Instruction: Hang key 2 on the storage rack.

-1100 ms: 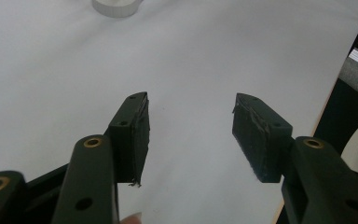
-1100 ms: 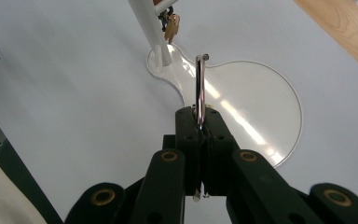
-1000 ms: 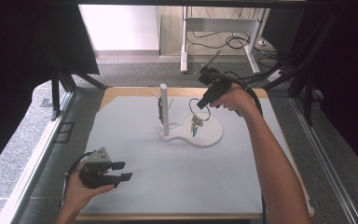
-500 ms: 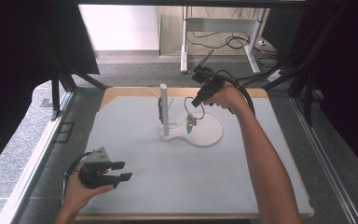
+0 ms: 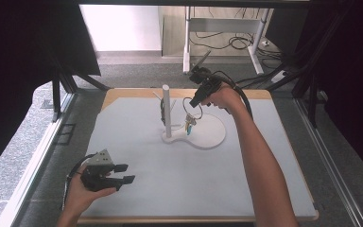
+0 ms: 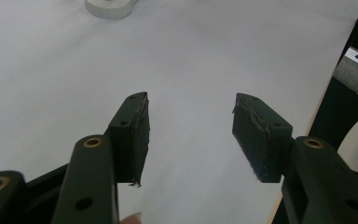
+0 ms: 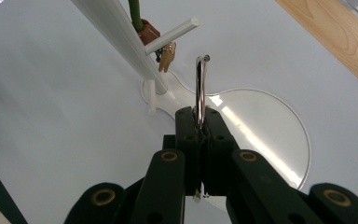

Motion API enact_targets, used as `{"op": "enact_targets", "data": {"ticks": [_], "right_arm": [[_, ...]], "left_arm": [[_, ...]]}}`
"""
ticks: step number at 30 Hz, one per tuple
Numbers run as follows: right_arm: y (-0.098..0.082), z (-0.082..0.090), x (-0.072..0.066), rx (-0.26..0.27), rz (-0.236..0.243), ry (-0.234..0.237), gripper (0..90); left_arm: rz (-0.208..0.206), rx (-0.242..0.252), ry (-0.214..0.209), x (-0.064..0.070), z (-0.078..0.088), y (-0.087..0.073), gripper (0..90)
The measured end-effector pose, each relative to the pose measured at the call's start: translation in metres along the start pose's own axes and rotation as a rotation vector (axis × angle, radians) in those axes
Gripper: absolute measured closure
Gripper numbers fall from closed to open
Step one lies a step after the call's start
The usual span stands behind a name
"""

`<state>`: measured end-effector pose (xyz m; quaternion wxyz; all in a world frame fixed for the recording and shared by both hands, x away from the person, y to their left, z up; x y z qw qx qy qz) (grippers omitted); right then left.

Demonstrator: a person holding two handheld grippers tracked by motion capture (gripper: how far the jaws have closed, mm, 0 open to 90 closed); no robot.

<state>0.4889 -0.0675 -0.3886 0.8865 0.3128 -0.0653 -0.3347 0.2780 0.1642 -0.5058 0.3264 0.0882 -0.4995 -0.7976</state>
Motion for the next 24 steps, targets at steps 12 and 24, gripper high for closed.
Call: {"op": "enact_targets", "data": {"ticks": [12,24], "right_arm": [[0.004,-0.012,0.003,-0.01,-0.001,-0.009,87.2],[0.013,-0.022,0.007,-0.01,0.0,-0.019,87.2]], "left_arm": [[-0.015,-0.01,-0.011,0.004,-0.003,0.001,46.6],[-0.025,-0.017,-0.022,0.007,-0.007,0.002,46.6]]}}
Point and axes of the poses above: each handheld gripper's, and its own axes: z roughly backward along the jaws, y roughly out of its top, x roughly to its right, the point moved 9 cm from there along -z, roughly forward along the jaws, and after that the axes turned 13 degrees about x, right-handed, at the moved point
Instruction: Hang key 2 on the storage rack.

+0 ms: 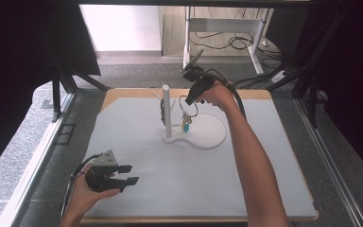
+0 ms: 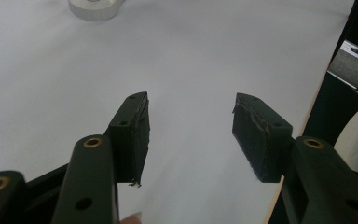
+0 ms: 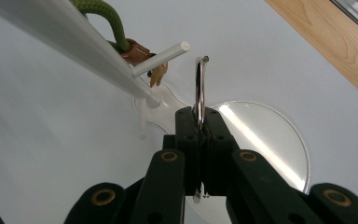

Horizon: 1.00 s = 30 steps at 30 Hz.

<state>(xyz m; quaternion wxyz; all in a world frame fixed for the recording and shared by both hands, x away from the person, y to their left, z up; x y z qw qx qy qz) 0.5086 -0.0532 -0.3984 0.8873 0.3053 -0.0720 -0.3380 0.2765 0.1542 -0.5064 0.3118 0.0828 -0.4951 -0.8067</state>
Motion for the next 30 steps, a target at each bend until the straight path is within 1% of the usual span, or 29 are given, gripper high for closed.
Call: {"op": "enact_targets", "data": {"ticks": [2,7,10,13,14,16,17,18,19,21,23,24,27,30], "right_arm": [[0.002,-0.004,0.001,0.004,-0.004,-0.002,87.2],[0.005,-0.009,0.002,0.01,-0.02,-0.003,87.2],[0.007,-0.011,0.001,0.013,-0.011,-0.004,87.2],[0.009,-0.012,-0.001,0.016,-0.016,0.004,87.2],[0.009,-0.013,-0.002,0.017,-0.007,0.003,87.2],[0.011,-0.013,-0.004,0.015,0.001,0.007,87.2],[0.012,-0.013,-0.008,0.014,0.003,0.008,87.2],[0.012,-0.013,-0.008,0.014,0.003,0.008,87.2],[0.012,-0.014,-0.009,0.017,0.013,0.014,87.2],[0.012,-0.016,-0.013,0.012,0.012,0.018,87.1],[0.01,-0.018,-0.015,0.007,0.025,0.024,87.1],[0.009,-0.021,-0.019,0.001,0.023,0.027,87.1],[0.008,-0.025,-0.021,-0.001,0.031,0.034,87.1],[0.006,-0.029,-0.027,-0.011,0.035,0.046,86.9]], "left_arm": [[0.004,0.002,0.0,0.0,-0.001,0.0,46.6],[-0.003,-0.008,-0.009,0.001,-0.004,-0.001,46.6],[-0.003,-0.005,-0.009,0.001,-0.004,-0.001,46.6],[-0.002,-0.006,-0.009,0.002,-0.005,-0.001,46.7],[-0.001,-0.007,-0.009,0.002,-0.005,-0.001,46.7],[-0.002,-0.012,-0.011,0.003,-0.006,-0.001,46.6],[-0.006,-0.013,-0.012,0.003,-0.007,-0.001,46.7],[-0.007,-0.015,-0.013,0.003,-0.007,-0.002,46.7],[-0.005,-0.017,-0.012,0.004,-0.008,-0.002,46.7],[-0.005,-0.018,-0.013,0.004,-0.008,-0.002,46.6],[-0.004,-0.016,-0.015,0.004,-0.008,-0.002,46.6],[-0.007,-0.015,-0.013,0.004,-0.008,-0.002,46.7],[-0.006,-0.016,-0.013,0.003,-0.008,-0.002,46.6],[-0.006,-0.019,-0.015,0.003,-0.009,-0.002,46.6]]}}
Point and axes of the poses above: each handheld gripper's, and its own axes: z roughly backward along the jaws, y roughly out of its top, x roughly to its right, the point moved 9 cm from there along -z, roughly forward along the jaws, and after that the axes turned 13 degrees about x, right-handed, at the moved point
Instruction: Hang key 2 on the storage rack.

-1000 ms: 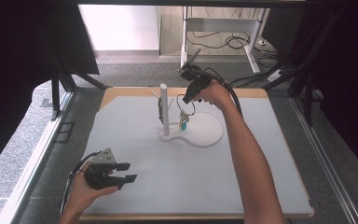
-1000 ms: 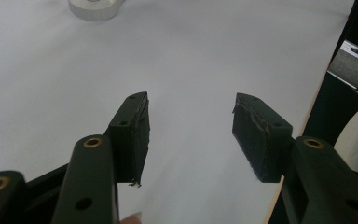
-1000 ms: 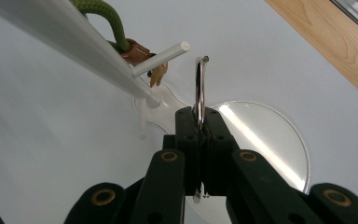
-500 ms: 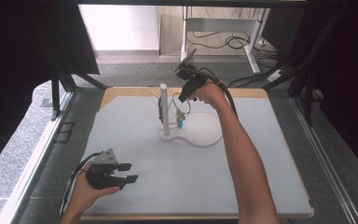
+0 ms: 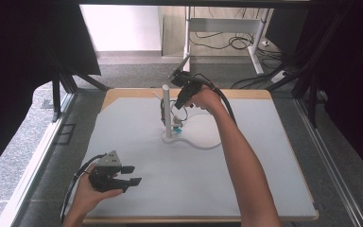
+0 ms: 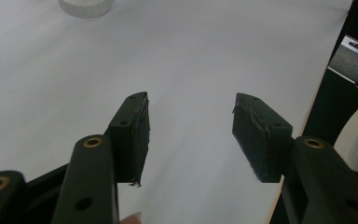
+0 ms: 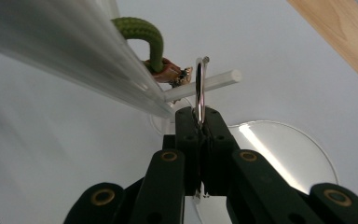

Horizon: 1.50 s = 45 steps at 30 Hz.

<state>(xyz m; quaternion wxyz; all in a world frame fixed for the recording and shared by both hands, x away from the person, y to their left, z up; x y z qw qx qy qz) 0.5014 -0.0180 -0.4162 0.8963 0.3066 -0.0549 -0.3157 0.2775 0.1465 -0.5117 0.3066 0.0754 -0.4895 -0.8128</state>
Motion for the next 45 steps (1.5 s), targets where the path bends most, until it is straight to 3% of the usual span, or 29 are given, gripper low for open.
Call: {"op": "enact_targets", "data": {"ticks": [8,11,17,26,31,37,45], "right_arm": [[-0.01,-0.011,-0.002,-0.012,-0.01,0.022,85.9],[-0.013,-0.011,-0.004,-0.003,-0.015,0.056,82.3],[-0.016,-0.006,-0.005,0.006,-0.032,0.056,76.6],[-0.024,0.016,0.0,0.081,-0.04,0.026,56.7],[-0.036,0.033,0.001,0.129,-0.056,0.02,51.9],[-0.063,0.056,0.008,0.214,-0.064,0.01,48.0],[-0.101,0.078,0.01,0.278,-0.06,0.004,45.1]], "left_arm": [[0.002,0.013,-0.016,0.001,-0.001,0.003,46.6],[0.0,0.011,-0.017,0.0,-0.002,0.004,46.6],[-0.003,0.004,-0.022,-0.002,-0.005,0.004,46.6],[-0.009,0.0,-0.02,-0.001,-0.005,0.003,46.6],[-0.009,-0.004,-0.008,-0.003,-0.003,0.002,46.6],[-0.005,-0.01,0.003,-0.005,-0.003,-0.001,46.5],[0.005,-0.019,0.015,-0.005,-0.003,-0.003,46.1]]}}
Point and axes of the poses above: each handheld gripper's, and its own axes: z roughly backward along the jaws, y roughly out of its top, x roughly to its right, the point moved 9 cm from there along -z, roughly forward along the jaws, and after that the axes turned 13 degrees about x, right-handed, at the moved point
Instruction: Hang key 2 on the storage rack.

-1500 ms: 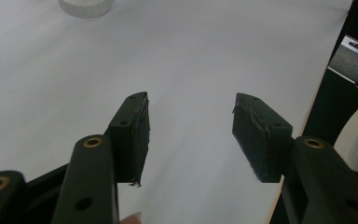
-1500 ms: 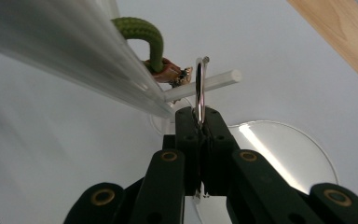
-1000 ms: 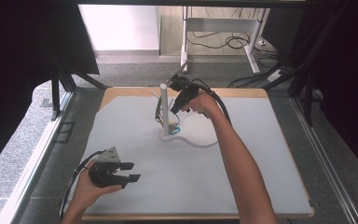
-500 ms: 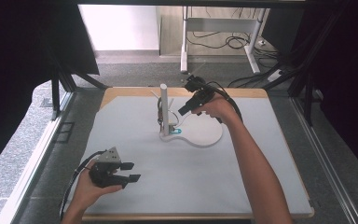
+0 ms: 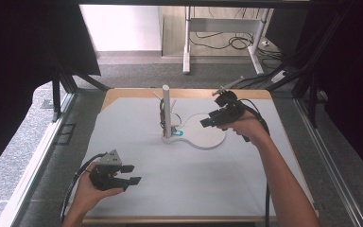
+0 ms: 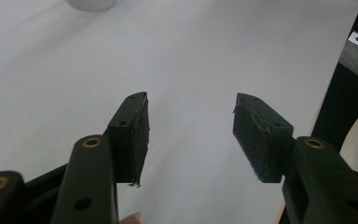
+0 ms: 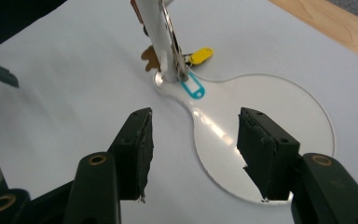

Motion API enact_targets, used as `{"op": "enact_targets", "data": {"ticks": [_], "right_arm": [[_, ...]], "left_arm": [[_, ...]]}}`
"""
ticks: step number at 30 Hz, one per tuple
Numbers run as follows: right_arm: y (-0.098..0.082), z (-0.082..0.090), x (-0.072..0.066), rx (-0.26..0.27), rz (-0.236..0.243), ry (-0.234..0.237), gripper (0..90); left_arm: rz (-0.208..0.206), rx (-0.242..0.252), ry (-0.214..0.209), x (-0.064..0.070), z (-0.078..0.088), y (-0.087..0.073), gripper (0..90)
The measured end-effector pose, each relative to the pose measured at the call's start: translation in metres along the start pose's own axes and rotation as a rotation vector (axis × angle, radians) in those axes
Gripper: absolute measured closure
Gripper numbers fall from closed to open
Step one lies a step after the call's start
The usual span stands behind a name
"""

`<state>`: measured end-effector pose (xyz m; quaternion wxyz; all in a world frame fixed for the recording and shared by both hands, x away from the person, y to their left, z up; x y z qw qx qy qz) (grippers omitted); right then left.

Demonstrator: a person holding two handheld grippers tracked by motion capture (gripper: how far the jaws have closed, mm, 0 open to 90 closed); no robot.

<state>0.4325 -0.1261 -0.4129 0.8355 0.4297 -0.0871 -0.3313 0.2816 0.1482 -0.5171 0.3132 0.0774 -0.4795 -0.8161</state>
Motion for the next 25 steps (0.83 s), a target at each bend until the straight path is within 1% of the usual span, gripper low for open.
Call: {"op": "enact_targets", "data": {"ticks": [1,2,3,6,7,8,10,12,13,14,17,19,22,25], "right_arm": [[-0.01,0.008,0.0,0.026,-0.003,0.0,45.0],[-0.015,0.012,0.0,0.039,-0.006,-0.001,45.0],[-0.015,0.012,0.0,0.039,-0.006,-0.001,45.0],[-0.035,0.022,-0.002,0.082,-0.006,-0.009,45.1],[-0.043,0.024,-0.004,0.095,-0.001,-0.005,45.1],[-0.051,0.027,-0.005,0.102,0.001,0.001,45.0],[-0.069,0.031,-0.007,0.115,0.003,-0.002,45.1],[-0.081,0.034,-0.008,0.126,0.001,-0.002,45.1],[-0.087,0.035,-0.007,0.134,0.0,-0.011,45.2],[-0.098,0.036,-0.007,0.15,0.007,-0.031,45.5],[-0.105,0.036,-0.007,0.162,0.007,-0.04,45.6],[-0.108,0.035,-0.009,0.167,0.001,-0.03,45.5],[-0.106,0.034,-0.014,0.184,0.013,-0.023,44.5],[-0.107,0.031,-0.017,0.186,0.024,-0.023,43.1]], "left_arm": [[-0.002,-0.004,0.0,0.0,0.0,-0.001,46.0],[-0.001,-0.006,0.002,0.0,0.0,-0.001,46.0],[-0.001,-0.008,0.002,-0.001,-0.001,-0.002,46.0],[0.003,-0.012,0.004,0.0,-0.001,-0.002,45.9],[0.006,-0.009,0.003,0.0,-0.002,-0.002,46.0],[0.008,-0.006,0.001,0.001,-0.002,-0.002,45.9],[0.008,-0.01,0.003,0.001,-0.003,-0.003,45.8],[0.004,-0.015,0.005,0.0,-0.003,-0.003,45.6],[0.007,-0.017,0.006,0.0,-0.003,-0.003,45.5],[0.008,-0.016,0.005,0.0,-0.003,-0.003,45.4],[0.012,-0.015,0.006,0.0,-0.003,-0.003,45.3],[0.015,-0.016,0.005,0.001,-0.003,-0.003,45.3],[0.015,-0.022,0.003,0.001,-0.004,-0.003,45.1],[0.015,-0.02,0.005,0.0,-0.003,-0.003,45.0]]}}
Point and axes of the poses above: each handheld gripper's, and its own axes: z roughly backward along the jaws, y roughly out of its top, x roughly to its right, the point moved 9 cm from there along -z, roughly forward along the jaws, and after that the axes turned 13 degrees about x, right-handed, at the moved point
